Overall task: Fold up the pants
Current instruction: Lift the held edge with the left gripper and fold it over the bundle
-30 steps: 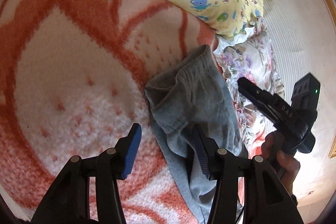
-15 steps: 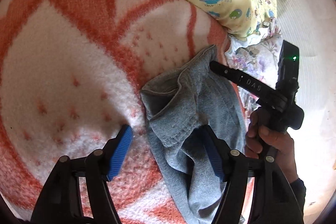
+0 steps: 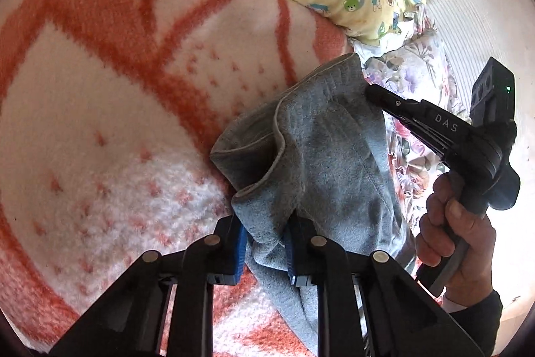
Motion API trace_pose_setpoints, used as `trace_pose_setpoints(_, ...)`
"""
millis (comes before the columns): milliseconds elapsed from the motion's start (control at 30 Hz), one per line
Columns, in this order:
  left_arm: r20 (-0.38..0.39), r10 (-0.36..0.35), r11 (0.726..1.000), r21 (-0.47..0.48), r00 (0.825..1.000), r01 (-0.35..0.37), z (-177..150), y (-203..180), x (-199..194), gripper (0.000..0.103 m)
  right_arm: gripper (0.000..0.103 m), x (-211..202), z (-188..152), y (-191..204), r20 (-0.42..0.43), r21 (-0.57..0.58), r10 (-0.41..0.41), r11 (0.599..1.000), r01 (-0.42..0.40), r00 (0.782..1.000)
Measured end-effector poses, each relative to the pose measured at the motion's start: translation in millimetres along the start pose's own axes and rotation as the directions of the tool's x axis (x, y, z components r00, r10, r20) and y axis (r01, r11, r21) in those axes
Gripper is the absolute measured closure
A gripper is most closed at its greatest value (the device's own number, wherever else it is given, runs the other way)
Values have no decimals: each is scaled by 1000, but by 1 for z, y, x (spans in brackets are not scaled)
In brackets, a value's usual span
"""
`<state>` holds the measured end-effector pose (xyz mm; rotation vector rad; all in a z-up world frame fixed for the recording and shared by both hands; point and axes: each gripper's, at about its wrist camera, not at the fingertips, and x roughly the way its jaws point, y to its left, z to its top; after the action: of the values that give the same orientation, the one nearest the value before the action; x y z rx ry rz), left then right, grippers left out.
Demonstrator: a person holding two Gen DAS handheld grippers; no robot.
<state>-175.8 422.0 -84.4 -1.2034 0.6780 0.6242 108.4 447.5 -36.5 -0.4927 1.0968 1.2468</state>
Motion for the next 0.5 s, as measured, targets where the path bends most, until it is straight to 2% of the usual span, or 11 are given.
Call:
trace_pose_setpoints(133, 4, -21, 1000, 15, 1000, 21, -1, -5, -8, 87, 100, -11, -3, 10, 14, 10, 20, 1000, -20, 1000)
trace_pose_setpoints(233, 29, -46, 998, 48, 999, 44, -6, -19, -21, 87, 100, -31, -14, 0, 51, 44, 30, 999, -32, 998)
trace_pose_setpoints(367, 56, -97, 986, 139, 994, 88, -22, -50, -42, 87, 100, -70, -32, -22, 120, 127, 36, 991, -51, 992)
trace_pose_setpoints(500, 42, -162, 959, 241, 986, 147, -47, -85, -55, 87, 100, -113, -62, -41, 191, 210, 20, 976, -61, 981)
